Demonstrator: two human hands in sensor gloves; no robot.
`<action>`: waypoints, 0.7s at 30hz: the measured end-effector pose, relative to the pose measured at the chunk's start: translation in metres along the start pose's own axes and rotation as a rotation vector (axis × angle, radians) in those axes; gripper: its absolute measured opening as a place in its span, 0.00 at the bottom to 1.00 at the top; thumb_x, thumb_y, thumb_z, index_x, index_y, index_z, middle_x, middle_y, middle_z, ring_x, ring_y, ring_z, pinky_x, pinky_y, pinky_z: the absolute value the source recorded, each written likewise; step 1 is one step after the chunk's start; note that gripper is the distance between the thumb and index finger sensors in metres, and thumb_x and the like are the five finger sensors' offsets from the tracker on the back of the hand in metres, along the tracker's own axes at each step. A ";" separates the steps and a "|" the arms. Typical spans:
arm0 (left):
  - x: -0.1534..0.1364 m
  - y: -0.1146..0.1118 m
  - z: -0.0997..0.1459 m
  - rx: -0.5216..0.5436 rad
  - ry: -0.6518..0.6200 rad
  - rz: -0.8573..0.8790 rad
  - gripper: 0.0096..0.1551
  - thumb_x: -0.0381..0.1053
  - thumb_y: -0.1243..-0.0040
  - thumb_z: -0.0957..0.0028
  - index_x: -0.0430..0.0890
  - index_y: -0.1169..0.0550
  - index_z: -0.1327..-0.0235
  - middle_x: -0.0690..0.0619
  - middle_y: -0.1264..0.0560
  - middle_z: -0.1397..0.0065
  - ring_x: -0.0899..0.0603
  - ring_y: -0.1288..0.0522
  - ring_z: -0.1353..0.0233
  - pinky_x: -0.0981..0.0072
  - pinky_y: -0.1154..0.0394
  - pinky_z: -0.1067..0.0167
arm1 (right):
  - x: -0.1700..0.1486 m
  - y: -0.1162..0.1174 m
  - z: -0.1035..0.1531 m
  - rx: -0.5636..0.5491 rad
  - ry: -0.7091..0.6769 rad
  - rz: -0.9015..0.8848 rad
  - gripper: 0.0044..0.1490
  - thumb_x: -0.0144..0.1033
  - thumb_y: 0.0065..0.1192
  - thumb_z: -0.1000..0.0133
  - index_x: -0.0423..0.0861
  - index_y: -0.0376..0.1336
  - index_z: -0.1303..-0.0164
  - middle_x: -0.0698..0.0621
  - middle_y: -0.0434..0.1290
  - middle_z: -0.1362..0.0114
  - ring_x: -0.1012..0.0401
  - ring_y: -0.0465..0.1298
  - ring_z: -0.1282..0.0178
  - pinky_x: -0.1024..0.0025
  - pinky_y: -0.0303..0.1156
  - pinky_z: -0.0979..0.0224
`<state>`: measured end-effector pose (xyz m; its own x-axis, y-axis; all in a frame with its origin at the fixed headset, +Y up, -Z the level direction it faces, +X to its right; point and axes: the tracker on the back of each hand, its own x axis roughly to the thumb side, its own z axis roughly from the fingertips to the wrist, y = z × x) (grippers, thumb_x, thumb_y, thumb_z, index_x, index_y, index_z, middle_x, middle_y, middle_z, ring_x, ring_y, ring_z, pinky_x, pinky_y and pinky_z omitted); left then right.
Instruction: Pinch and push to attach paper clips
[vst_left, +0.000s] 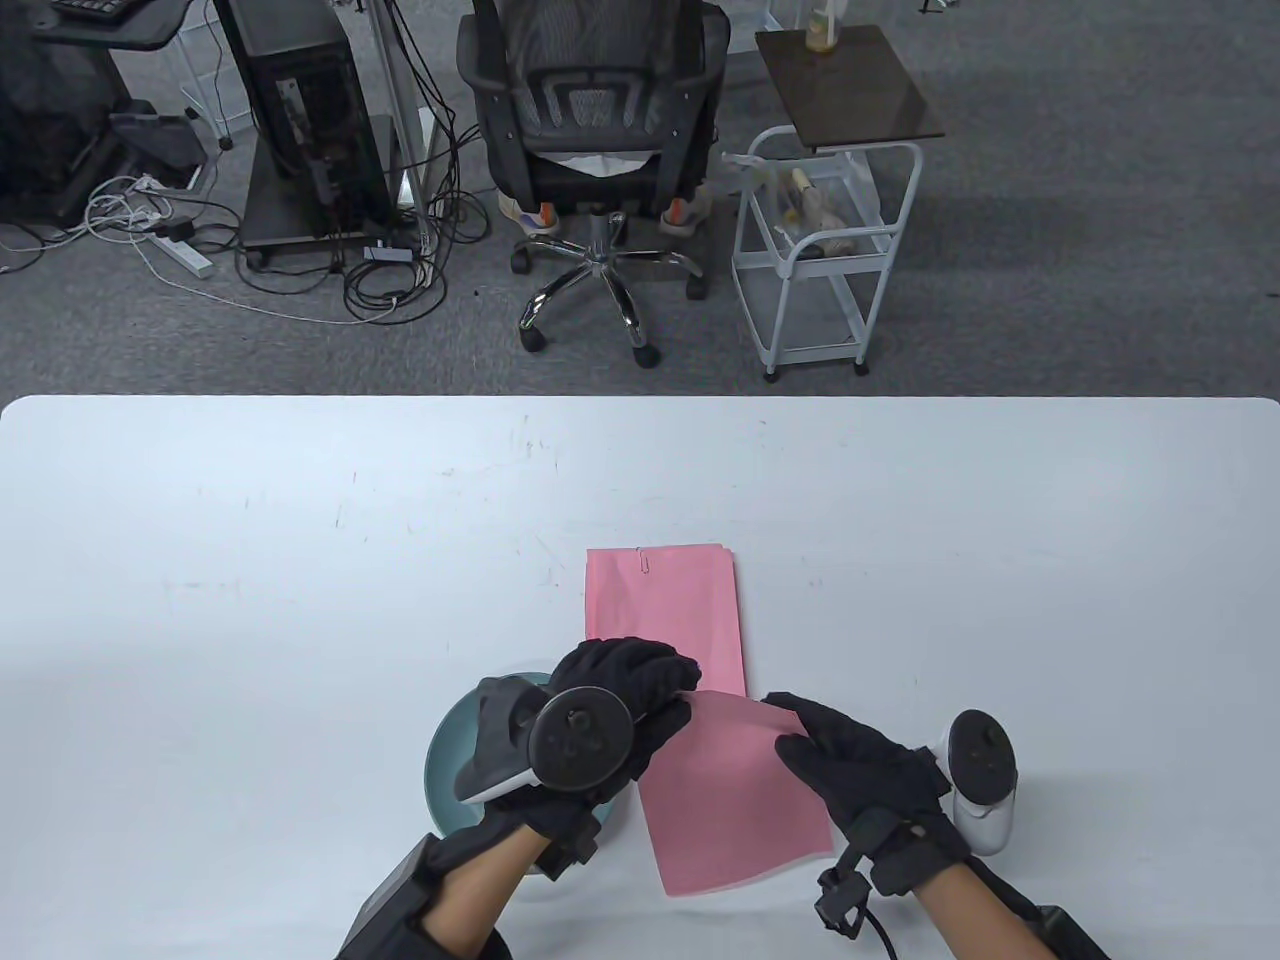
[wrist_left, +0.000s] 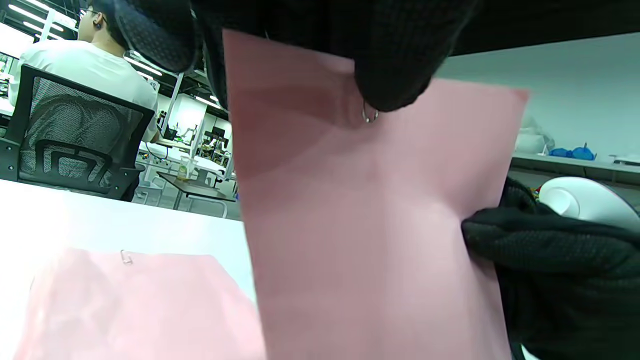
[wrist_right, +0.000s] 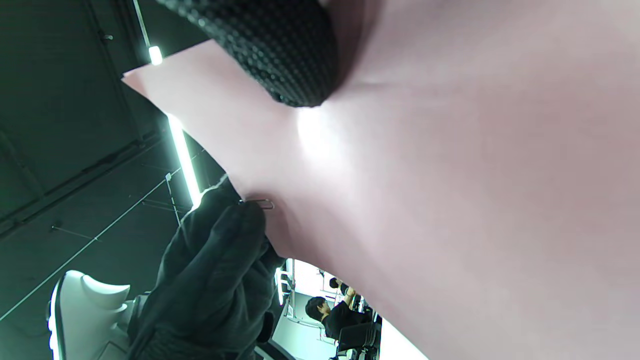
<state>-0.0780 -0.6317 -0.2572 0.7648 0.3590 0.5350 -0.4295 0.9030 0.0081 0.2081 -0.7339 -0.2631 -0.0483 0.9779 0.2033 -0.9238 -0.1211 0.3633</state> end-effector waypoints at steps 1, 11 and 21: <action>0.000 0.000 0.000 0.003 0.000 -0.001 0.24 0.51 0.32 0.38 0.47 0.21 0.30 0.46 0.23 0.26 0.35 0.26 0.24 0.34 0.34 0.26 | 0.000 0.000 0.000 -0.001 0.001 -0.001 0.25 0.27 0.64 0.37 0.49 0.67 0.28 0.46 0.77 0.30 0.49 0.78 0.35 0.53 0.74 0.36; 0.002 -0.004 -0.001 -0.031 0.011 -0.091 0.21 0.49 0.34 0.38 0.45 0.19 0.33 0.46 0.21 0.29 0.36 0.24 0.27 0.34 0.34 0.26 | 0.000 0.000 0.000 0.000 -0.002 0.001 0.25 0.26 0.64 0.37 0.48 0.67 0.28 0.46 0.77 0.31 0.49 0.78 0.35 0.53 0.74 0.36; 0.003 -0.011 -0.002 -0.043 0.012 -0.125 0.22 0.49 0.35 0.38 0.45 0.20 0.33 0.46 0.21 0.30 0.36 0.23 0.27 0.34 0.33 0.26 | 0.000 0.000 0.000 -0.007 0.003 -0.005 0.25 0.26 0.64 0.37 0.48 0.67 0.28 0.46 0.77 0.31 0.49 0.78 0.35 0.53 0.74 0.36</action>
<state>-0.0697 -0.6398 -0.2577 0.8169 0.2455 0.5219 -0.3098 0.9500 0.0381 0.2080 -0.7343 -0.2628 -0.0444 0.9790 0.1990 -0.9268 -0.1147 0.3576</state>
